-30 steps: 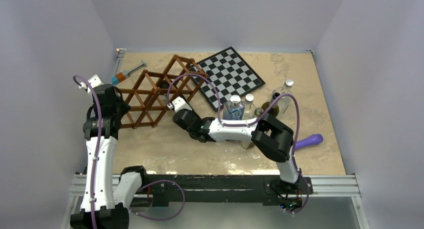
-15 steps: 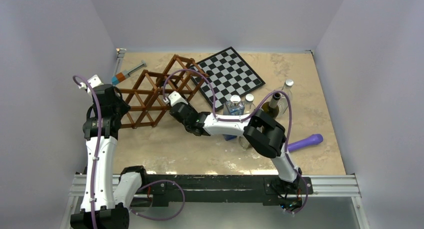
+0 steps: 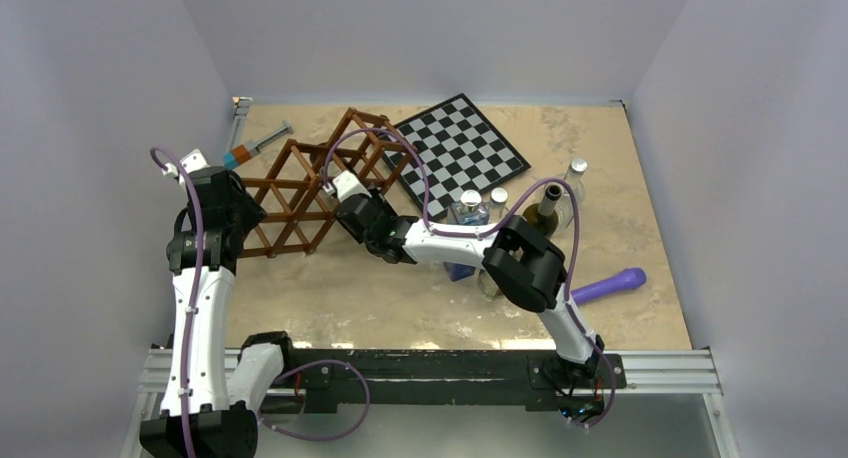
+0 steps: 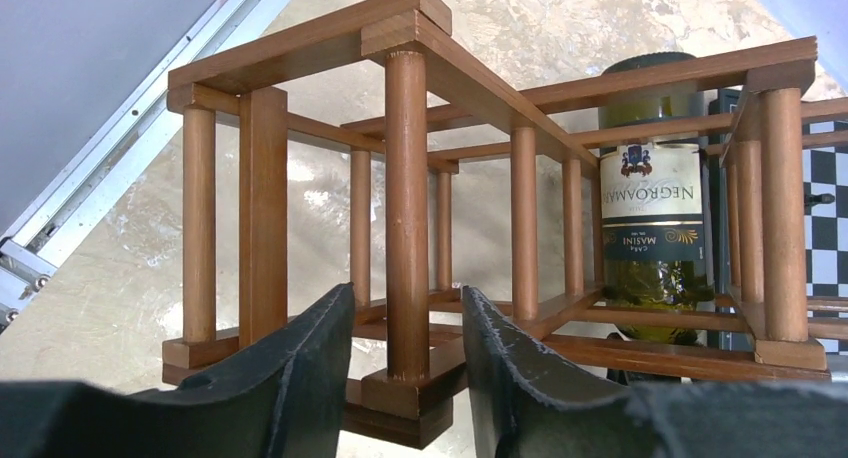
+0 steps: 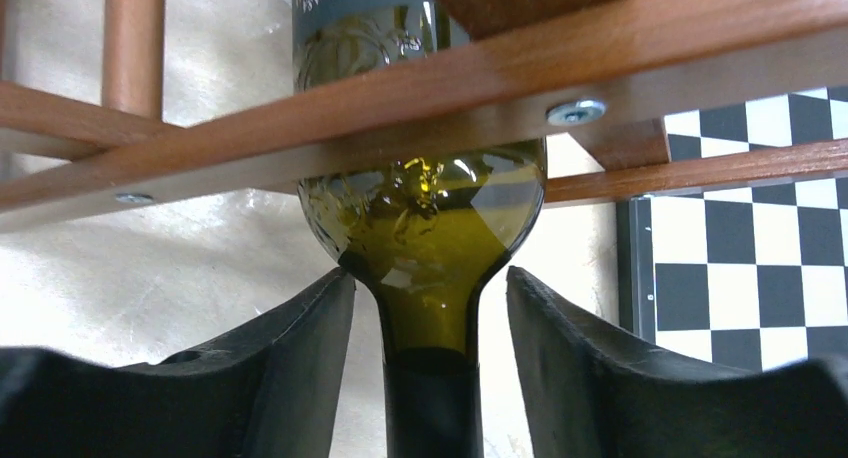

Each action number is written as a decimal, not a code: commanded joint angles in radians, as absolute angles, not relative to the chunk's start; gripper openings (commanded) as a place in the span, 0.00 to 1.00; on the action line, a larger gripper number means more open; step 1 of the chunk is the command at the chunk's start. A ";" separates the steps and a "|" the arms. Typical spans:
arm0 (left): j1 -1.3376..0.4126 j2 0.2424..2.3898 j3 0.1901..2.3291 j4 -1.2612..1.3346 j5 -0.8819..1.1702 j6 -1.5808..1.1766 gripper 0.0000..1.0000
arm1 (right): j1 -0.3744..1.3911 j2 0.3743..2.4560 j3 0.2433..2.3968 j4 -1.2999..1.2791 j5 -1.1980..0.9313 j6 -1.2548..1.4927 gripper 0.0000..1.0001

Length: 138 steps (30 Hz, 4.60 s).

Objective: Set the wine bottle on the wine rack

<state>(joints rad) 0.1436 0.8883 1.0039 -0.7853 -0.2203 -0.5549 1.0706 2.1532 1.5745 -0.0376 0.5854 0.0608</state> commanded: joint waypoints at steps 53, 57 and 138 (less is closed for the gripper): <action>-0.067 0.896 1.166 -0.402 0.912 -0.386 0.96 | 0.845 1.189 1.524 -1.257 0.331 0.361 0.78; -0.067 0.889 1.168 -0.385 0.883 -0.377 0.97 | 0.812 1.203 1.487 -1.216 0.333 0.366 0.72; -0.876 1.027 0.715 0.261 0.833 -0.310 0.99 | 0.922 1.216 1.990 -0.834 -0.144 0.612 0.00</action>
